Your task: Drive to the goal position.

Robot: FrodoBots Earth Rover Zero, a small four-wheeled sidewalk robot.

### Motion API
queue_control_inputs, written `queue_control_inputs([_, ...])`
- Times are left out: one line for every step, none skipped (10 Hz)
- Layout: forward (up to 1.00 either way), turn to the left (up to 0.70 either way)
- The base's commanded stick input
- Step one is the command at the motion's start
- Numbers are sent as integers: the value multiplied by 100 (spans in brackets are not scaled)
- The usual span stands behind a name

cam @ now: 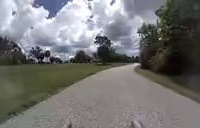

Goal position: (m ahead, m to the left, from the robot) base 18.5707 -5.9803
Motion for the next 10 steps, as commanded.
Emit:
queue_control_inputs([70,1])
queue_control_inputs([70,1])
queue_control_inputs([70,1])
queue_control_inputs([70,1])
queue_control_inputs([70,1])
queue_control_inputs([70,-2])
queue_control_inputs([70,-27])
queue_control_inputs([70,-34])
queue_control_inputs([70,-34])
queue_control_inputs([70,-34])
